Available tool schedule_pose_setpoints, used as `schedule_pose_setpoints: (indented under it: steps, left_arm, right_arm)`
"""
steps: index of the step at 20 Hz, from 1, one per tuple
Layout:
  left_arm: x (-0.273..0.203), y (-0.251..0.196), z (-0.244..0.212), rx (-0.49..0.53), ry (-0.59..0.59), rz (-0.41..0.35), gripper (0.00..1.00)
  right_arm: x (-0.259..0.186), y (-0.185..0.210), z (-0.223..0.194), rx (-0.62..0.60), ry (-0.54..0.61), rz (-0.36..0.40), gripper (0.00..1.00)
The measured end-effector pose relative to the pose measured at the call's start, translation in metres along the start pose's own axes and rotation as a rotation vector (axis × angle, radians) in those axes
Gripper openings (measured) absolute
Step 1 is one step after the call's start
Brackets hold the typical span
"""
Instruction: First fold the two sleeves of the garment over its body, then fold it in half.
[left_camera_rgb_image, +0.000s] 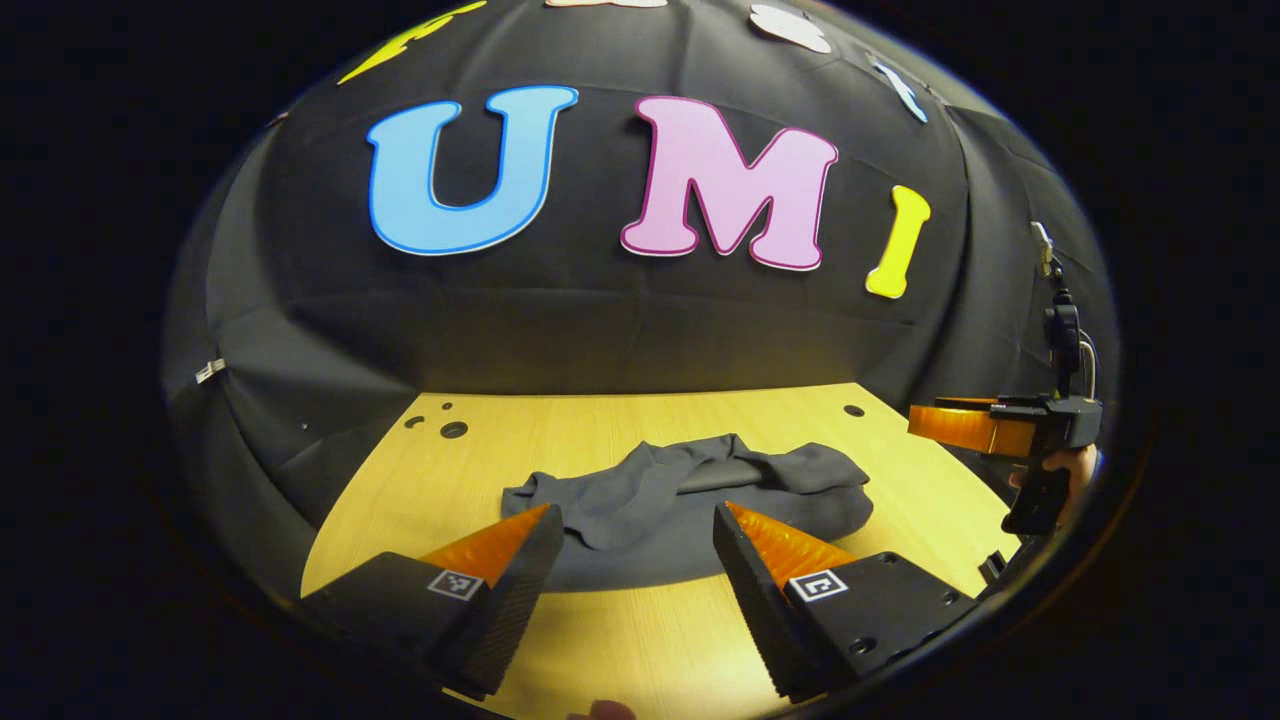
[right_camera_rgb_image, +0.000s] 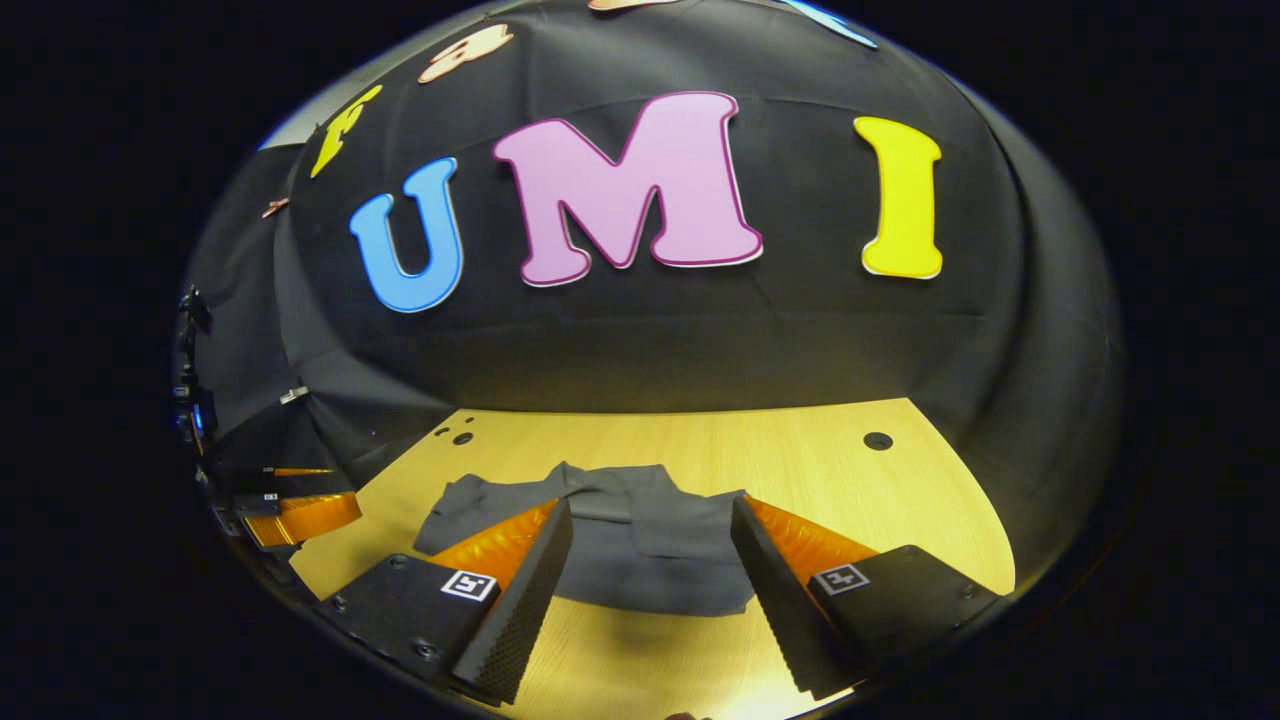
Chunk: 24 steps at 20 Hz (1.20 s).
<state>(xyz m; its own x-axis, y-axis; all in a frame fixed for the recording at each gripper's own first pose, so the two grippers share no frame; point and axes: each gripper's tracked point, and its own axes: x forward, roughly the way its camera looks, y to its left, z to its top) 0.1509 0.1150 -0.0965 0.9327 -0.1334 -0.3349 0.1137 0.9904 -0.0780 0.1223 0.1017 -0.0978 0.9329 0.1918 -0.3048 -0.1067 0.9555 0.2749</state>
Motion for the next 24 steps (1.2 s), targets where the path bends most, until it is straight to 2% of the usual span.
schedule_pose_setpoints:
  steps: [3, 5, 8, 13, 22, 24]
  left_arm:
    - [-0.025, -0.001, -0.009, -0.038, 0.0, 0.006, 0.95]
    - [-0.039, 0.001, -0.012, -0.027, -0.008, 0.009, 0.96]
    - [-0.053, 0.0, -0.018, -0.007, 0.0, -0.004, 0.96]
    - [-0.061, -0.006, -0.031, -0.013, 0.014, -0.016, 0.96]
    - [-0.072, -0.027, -0.042, -0.031, -0.006, 0.145, 0.96]
    - [-0.077, -0.033, -0.051, -0.029, 0.011, 0.188, 0.96]
  right_arm:
    - [-0.023, 0.031, -0.013, 0.001, 0.03, 0.037, 0.98]
    - [-0.033, 0.036, -0.022, -0.014, 0.048, 0.038, 0.99]
    - [-0.043, 0.041, -0.029, -0.015, 0.061, 0.019, 0.99]
    - [-0.055, 0.038, -0.018, -0.015, 0.033, -0.021, 0.99]
    - [-0.078, 0.027, -0.03, -0.058, 0.035, 0.118, 0.99]
    - [-0.085, 0.017, -0.039, -0.056, 0.053, 0.126, 0.99]
